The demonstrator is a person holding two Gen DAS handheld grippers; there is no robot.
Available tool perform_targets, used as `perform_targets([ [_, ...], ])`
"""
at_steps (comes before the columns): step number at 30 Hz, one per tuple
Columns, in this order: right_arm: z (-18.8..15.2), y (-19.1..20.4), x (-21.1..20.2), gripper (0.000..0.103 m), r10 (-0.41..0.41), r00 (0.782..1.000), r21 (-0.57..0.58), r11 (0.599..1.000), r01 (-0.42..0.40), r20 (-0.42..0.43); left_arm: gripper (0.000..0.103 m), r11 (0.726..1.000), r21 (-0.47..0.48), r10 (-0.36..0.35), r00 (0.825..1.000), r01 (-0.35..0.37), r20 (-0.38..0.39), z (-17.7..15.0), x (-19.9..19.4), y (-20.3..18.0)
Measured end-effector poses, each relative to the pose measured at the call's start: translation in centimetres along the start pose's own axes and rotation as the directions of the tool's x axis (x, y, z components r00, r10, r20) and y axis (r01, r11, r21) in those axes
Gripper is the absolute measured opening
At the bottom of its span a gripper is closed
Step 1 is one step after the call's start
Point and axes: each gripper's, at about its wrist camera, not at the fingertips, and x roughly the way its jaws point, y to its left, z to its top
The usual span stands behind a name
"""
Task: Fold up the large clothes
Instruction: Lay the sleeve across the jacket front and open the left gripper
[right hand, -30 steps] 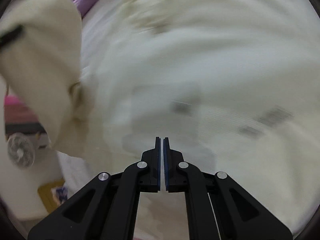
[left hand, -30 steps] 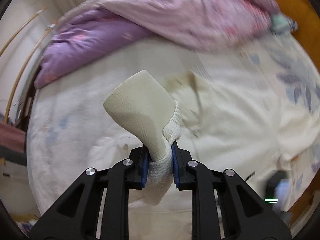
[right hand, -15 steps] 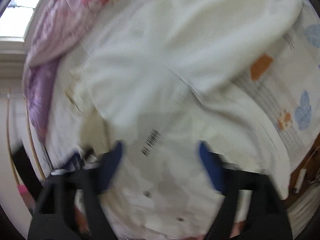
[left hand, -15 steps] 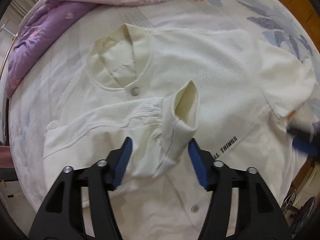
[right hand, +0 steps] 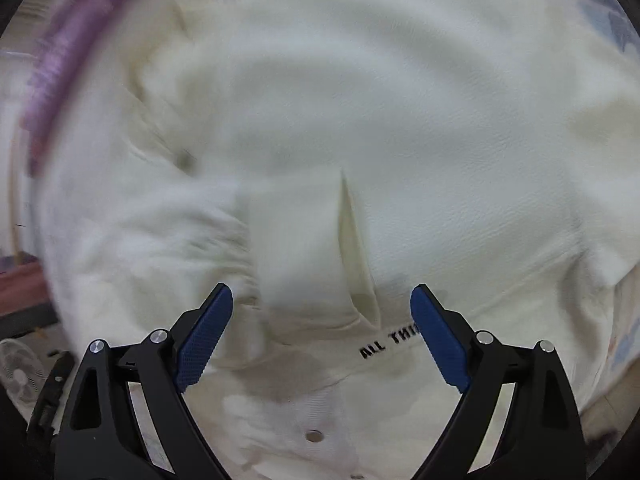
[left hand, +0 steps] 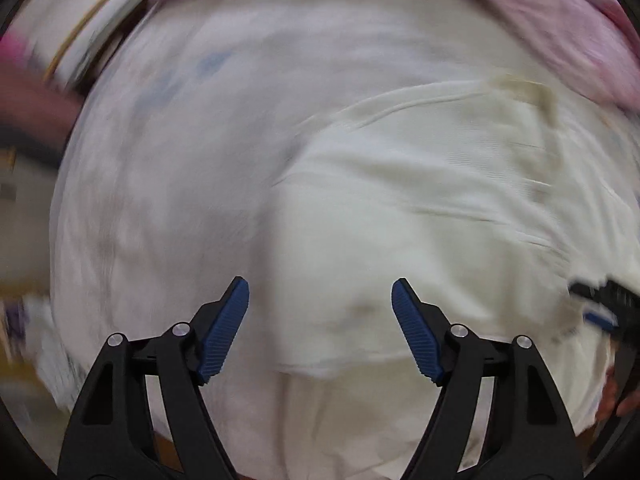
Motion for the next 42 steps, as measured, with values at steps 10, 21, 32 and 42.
perform_targets([
  [10, -2.0, -2.7, -3.9, 0.009, -0.121, 0.982, -0.024, 0.992, 0.126, 0.147, 0.053, 0.991, -0.117, -0.090, 0.956, 0.059, -0.281, -4.2, 6.8, 4.1],
  [21, -2.5, -4.4, -8.9, 0.052, -0.251, 0.935, 0.008, 0.966, 0.257, 0.250, 0.056, 0.998, 0.064, -0.011, 0.991, 0.019, -0.131, -2.2, -0.9, 2.7],
  [32, 2.0, 1.5, -3.9, 0.022, -0.197, 0.959, -0.246, 0.938, 0.246, 0.206, 0.021, 0.991, 0.132, 0.032, 0.999, -0.034, 0.020, 6.7, 4.6, -0.9],
  [42, 2.4, 0.4, -1.7, 0.024, -0.238, 0.970, -0.201, 0.949, 0.244, 0.052, 0.024, 0.981, 0.187, 0.068, 0.995, -0.054, -0.073, 6.7, 6.8, -1.2],
])
